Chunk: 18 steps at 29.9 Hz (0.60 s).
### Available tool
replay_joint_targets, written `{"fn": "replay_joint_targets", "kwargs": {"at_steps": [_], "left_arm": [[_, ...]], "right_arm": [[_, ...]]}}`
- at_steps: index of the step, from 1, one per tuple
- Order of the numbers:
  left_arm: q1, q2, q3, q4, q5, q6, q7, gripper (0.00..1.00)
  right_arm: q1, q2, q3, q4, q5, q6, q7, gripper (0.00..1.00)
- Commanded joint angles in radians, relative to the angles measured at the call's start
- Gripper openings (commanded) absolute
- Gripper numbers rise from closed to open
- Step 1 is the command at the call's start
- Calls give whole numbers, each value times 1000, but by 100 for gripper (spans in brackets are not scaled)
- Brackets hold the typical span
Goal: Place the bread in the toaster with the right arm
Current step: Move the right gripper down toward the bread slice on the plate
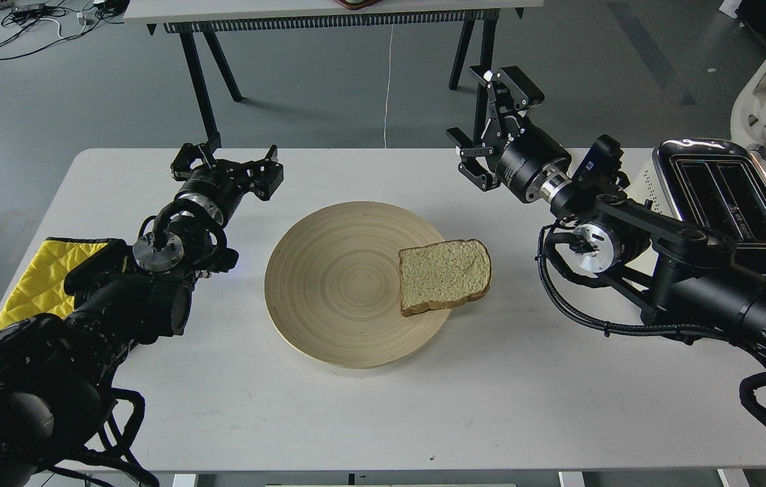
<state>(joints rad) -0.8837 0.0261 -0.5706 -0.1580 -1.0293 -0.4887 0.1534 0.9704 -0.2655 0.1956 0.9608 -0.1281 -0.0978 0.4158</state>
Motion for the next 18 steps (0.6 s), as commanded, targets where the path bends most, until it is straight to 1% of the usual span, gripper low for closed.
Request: {"fn": "replay_joint_targets", "kwargs": {"at_steps": [1, 4, 6, 9, 13, 18], "left_arm": [[0, 0, 0, 0, 0, 0, 0, 100], [0, -2, 0, 0, 0, 0, 0, 100], [0, -2, 0, 0, 0, 0, 0, 100], [0, -2, 0, 0, 0, 0, 0, 100], [0, -2, 0, 0, 0, 0, 0, 100], [0, -2, 2, 0, 0, 0, 0, 100]], "right_arm": [[1, -18, -76, 105, -24, -195, -2, 99], [-1, -69, -116, 188, -25, -284, -2, 99], [-2, -93, -142, 232, -25, -322, -2, 99], [-10, -116, -174, 259, -25, -371, 0, 99], [-28, -156, -188, 260, -25, -389, 0, 99], [-64, -163, -214, 253, -30, -387, -3, 99]]}}
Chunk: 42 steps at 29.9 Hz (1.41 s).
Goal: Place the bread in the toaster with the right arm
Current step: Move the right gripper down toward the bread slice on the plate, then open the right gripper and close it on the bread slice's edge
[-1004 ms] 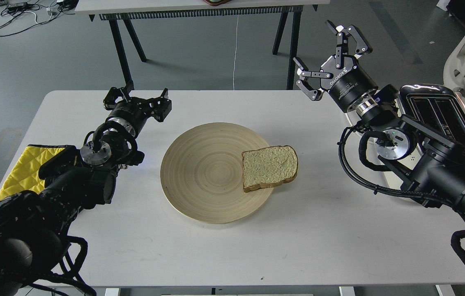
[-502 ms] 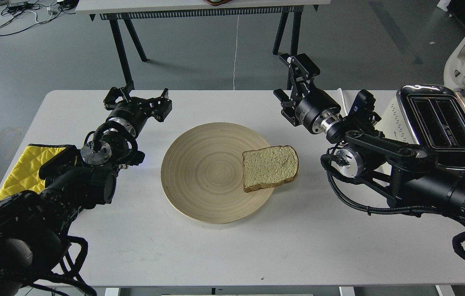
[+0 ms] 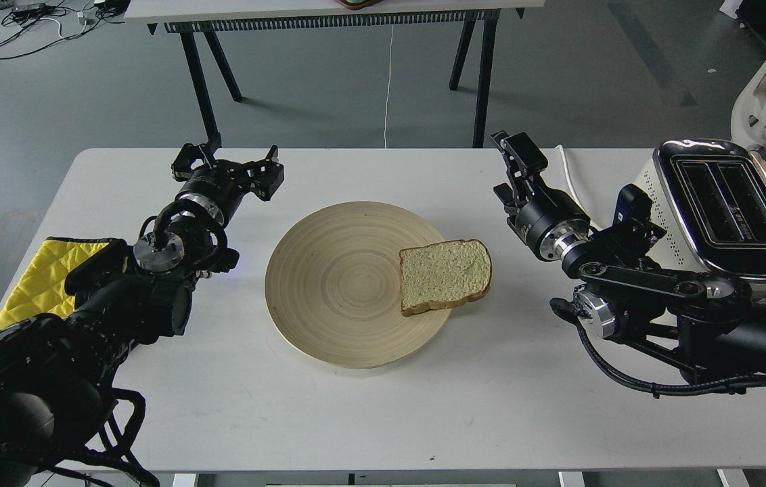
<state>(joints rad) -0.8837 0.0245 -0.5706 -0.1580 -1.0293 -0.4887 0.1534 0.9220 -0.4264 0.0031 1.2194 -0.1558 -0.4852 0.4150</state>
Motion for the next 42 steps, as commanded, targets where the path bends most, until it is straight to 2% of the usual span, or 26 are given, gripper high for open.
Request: {"fn": "replay_joint_targets", "kwargs": {"at_steps": [1, 22, 33, 36, 42], "left_arm": [[0, 0, 0, 0, 0, 0, 0, 100], [0, 0, 0, 0, 0, 0, 0, 100], [0, 0, 0, 0, 0, 0, 0, 100], [0, 0, 1, 0, 0, 0, 0, 100], [0, 0, 0, 0, 0, 0, 0, 100]], "right_arm": [[-15, -2, -47, -8, -2, 0, -2, 99], [-72, 57, -184, -29, 2, -3, -15, 95], [-69, 66, -203, -24, -37, 8, -27, 58], [-71, 66, -201, -21, -59, 8, -28, 52], [-68, 67, -201, -20, -61, 8, -28, 49]]}}
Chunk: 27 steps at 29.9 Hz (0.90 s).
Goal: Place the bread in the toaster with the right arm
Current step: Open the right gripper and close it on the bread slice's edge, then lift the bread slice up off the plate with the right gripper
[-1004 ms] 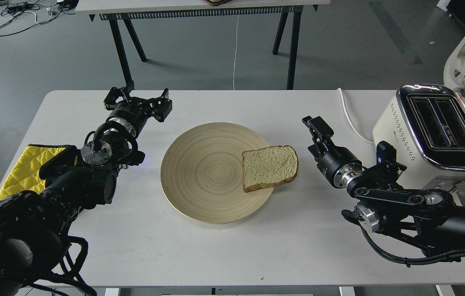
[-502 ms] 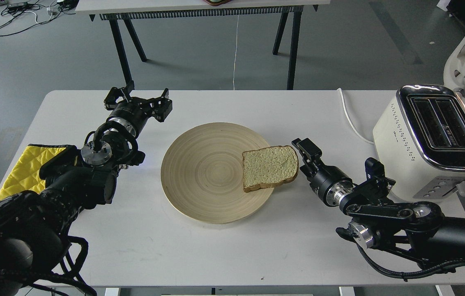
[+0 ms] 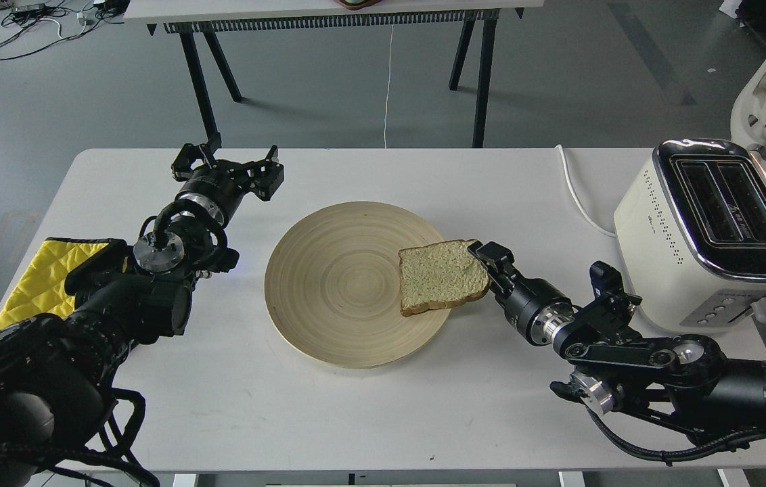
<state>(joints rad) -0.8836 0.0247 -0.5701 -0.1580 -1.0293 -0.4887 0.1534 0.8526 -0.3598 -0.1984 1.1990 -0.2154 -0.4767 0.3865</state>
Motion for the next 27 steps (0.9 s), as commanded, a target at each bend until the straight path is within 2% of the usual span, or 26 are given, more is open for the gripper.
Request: {"fn": "replay_joint_targets", "kwargs": {"at_steps": [1, 19, 27], "left_arm": [[0, 0, 1, 0, 0, 0, 0, 100], [0, 0, 1, 0, 0, 0, 0, 100], [0, 1, 1, 0, 0, 0, 0, 100]], "right_arm": [[2, 1, 1, 1, -1, 0, 0, 48], [0, 1, 5, 5, -1, 0, 5, 23], [8, 1, 46, 25, -1, -2, 32, 16]]}}
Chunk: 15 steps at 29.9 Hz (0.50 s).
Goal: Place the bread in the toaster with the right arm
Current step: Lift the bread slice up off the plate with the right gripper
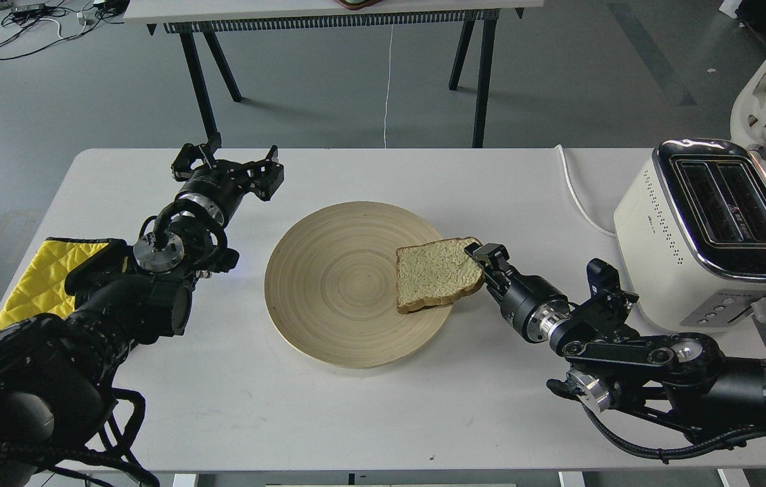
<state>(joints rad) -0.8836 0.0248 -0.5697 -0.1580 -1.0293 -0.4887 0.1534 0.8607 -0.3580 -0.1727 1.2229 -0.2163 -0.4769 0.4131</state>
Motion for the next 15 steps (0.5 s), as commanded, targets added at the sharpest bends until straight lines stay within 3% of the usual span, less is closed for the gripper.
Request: {"fn": "replay_joint_targets", "kwargs": {"at_steps": [1, 9, 15], "left_arm": [[0, 0, -1, 0, 0, 0, 0, 100], [0, 0, -1, 0, 0, 0, 0, 100], [0, 0, -1, 0, 0, 0, 0, 100]], "right_arm": [[-2, -1, 36, 3, 0, -2, 6, 14], [11, -7, 123, 3, 0, -2, 6, 10], [147, -65, 139, 21, 0, 0, -2, 9]]}}
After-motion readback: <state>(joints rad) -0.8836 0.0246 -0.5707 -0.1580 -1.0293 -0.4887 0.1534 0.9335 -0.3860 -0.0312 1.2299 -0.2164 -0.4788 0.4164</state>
